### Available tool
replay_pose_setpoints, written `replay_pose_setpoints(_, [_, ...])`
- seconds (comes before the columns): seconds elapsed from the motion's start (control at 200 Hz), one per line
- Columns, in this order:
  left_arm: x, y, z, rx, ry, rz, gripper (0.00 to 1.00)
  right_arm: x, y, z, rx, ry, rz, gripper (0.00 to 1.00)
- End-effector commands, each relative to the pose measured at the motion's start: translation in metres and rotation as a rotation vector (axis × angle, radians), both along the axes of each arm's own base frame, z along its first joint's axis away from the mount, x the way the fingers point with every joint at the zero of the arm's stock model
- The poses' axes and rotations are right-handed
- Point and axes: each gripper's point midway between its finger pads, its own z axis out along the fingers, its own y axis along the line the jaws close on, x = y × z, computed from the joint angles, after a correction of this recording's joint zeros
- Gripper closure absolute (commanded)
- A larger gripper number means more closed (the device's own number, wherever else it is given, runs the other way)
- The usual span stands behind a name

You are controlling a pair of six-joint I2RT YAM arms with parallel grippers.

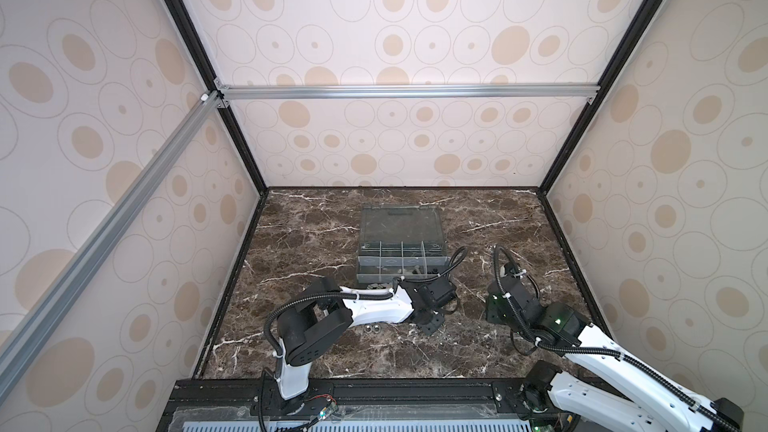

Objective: Sort the screws and nuts into containers
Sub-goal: 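Close the left gripper on a silver bolt in front of the box, then lift the silver bolt with the left gripper over the box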

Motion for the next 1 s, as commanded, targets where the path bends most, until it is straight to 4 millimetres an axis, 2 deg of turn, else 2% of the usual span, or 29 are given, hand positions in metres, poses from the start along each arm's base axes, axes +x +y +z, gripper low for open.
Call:
replay_pose_setpoints(0.0, [-0.002,-0.002,0.004,0.031,-0.008,-0.031,0.67,-0.007,-0.008,-0.005,-0.014,0.022,-0.022,0.57])
replay_pose_setpoints(0.345, [0.01,-0.014,0.006,0.075,-0.038,-0.058,0.67,-0.007,-0.008,-0.006,-0.028,0.032,-0.01,0.57])
replay_pose_setpoints(0.48, [0.009,-0.019,0.0,0.071,-0.019,-0.062,0.68,-0.009,-0.008,-0.011,-0.022,0.042,-0.012,0.57])
replay_pose_setpoints(0.825, [0.004,-0.015,-0.008,0.055,-0.025,-0.073,0.86,-0.016,-0.018,-0.018,-0.02,0.034,-0.039,0.57])
replay_pose_setpoints(0.995, [0.0,-0.019,0.004,-0.017,-0.021,-0.058,0.93,-0.022,-0.023,-0.018,0.02,0.014,-0.068,0.57])
